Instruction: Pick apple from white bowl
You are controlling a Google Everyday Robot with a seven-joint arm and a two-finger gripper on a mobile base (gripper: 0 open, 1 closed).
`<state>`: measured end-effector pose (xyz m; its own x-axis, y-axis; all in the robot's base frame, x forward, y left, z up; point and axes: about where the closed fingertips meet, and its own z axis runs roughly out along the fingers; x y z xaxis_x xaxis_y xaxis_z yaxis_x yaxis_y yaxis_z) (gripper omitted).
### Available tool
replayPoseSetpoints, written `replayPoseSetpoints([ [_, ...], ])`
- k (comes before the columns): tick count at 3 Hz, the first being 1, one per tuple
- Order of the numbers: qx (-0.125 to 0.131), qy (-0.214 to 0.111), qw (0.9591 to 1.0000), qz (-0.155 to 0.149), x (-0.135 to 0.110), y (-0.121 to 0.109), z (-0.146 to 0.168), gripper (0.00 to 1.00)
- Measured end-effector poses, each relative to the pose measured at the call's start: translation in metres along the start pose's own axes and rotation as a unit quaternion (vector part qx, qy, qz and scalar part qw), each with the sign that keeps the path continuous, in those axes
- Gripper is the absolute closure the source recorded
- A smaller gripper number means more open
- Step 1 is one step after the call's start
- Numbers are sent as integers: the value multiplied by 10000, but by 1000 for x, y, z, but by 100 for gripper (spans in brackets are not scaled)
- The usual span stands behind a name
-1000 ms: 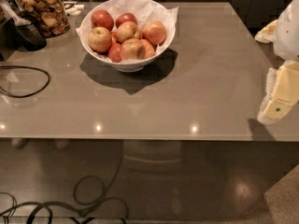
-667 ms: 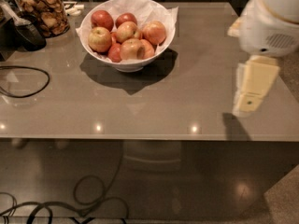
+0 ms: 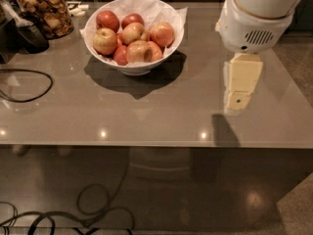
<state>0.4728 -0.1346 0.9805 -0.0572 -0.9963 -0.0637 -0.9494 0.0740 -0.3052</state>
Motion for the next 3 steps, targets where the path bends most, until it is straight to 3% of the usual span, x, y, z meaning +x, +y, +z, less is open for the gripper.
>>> replayPoseSetpoints([
  [1,0,0,10000,1,0,0,0,0],
  [2,-245,-151,9984,485,1,-3,8,0],
  [3,-723,-728,9915,804,-13,-18,16,0],
])
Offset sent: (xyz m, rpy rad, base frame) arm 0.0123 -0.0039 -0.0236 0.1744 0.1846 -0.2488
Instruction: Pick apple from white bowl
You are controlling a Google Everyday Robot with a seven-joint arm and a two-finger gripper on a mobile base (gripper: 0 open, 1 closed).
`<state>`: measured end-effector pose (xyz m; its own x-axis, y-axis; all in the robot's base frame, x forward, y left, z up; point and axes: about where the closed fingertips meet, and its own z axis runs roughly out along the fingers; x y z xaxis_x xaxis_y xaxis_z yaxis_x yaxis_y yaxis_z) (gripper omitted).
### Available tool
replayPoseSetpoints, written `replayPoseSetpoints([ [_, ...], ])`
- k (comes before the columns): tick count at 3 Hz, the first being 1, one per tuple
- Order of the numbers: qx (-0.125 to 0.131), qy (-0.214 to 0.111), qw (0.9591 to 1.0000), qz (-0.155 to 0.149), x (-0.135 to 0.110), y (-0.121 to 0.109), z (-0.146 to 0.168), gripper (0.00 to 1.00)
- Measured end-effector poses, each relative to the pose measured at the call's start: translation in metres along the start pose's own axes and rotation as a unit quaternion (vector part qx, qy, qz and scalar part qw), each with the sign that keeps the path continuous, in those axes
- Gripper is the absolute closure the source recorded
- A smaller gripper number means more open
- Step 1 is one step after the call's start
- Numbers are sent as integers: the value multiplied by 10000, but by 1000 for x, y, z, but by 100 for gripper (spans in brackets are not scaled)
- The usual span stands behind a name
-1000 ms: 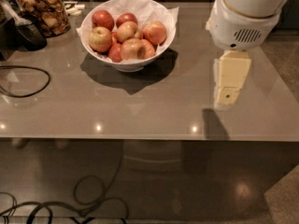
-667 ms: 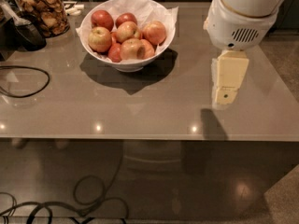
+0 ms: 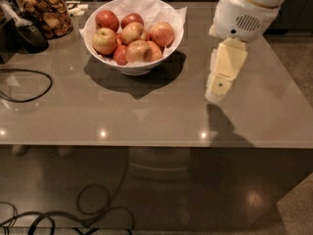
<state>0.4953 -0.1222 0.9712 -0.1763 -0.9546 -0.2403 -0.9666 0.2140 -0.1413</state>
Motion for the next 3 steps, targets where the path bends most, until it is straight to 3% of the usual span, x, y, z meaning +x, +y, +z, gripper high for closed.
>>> replayPoseSetpoints([
  [1,-134,-470,9988,28,-34,-24,-2,0],
  [2,-113,-521,9986,-5,-37,-26,1,0],
  [3,-26,-796,9966,191,-65,-41,7,0],
])
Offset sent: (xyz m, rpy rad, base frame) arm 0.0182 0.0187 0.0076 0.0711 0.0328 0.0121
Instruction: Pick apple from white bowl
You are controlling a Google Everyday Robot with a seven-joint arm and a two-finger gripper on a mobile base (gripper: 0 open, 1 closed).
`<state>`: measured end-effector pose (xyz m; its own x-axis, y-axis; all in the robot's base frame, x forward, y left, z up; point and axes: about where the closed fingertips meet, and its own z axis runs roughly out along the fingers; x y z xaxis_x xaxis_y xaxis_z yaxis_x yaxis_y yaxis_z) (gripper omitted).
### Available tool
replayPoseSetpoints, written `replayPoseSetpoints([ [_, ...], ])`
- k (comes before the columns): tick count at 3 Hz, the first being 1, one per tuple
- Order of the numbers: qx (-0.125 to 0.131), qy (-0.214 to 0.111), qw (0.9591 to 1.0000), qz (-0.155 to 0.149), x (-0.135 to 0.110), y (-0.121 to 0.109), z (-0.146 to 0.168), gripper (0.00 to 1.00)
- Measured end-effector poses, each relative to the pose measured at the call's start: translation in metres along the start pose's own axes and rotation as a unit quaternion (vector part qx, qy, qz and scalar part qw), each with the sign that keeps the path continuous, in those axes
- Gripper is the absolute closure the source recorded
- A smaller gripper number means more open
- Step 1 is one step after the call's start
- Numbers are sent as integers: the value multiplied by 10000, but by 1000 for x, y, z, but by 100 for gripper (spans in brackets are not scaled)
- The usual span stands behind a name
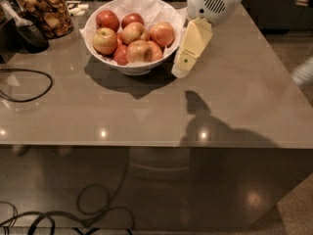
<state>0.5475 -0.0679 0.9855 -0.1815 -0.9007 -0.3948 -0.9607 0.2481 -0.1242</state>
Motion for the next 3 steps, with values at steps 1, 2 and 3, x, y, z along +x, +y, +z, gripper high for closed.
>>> replayPoseSetpoints([
  [1,144,41,9995,265,-26,-19,7,0],
  [2,141,-116,9995,272,-34,-21,10,0],
  [3,121,-437,9981,410,-53,-30,13,0],
])
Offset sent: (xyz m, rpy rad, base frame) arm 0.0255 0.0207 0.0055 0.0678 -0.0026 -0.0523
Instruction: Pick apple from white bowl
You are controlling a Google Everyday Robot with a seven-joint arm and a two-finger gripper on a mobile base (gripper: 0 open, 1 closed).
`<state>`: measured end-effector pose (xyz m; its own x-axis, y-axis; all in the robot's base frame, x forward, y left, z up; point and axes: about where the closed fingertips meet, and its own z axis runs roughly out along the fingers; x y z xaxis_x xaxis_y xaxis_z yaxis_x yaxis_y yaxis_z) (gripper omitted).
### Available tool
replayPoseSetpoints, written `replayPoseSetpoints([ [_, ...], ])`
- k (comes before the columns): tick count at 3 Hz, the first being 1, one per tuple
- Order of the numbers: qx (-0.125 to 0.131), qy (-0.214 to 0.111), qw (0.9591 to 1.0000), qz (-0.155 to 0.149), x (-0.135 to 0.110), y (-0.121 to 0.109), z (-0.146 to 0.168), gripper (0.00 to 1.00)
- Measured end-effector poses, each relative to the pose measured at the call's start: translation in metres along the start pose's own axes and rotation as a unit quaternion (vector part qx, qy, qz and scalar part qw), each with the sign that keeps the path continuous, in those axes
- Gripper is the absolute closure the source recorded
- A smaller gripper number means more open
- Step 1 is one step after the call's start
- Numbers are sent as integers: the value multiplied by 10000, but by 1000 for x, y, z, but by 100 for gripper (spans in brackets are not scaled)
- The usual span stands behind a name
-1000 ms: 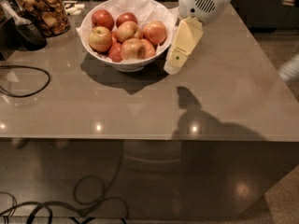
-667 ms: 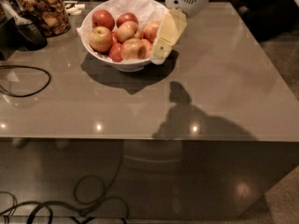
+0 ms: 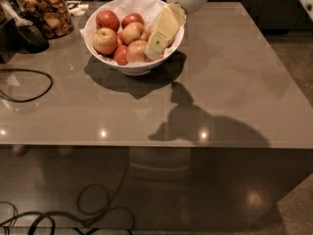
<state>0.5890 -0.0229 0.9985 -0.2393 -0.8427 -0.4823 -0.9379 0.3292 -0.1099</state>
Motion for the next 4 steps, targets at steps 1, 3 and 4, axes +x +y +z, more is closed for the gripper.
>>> replayPoseSetpoints([
  [1,-117,-115,9998,108,-25,-10,9,0],
  [3,-225,-23,9993,291,-49,-26,30,32],
  [4,-201,253,9976,615,-34,-38,52,29],
])
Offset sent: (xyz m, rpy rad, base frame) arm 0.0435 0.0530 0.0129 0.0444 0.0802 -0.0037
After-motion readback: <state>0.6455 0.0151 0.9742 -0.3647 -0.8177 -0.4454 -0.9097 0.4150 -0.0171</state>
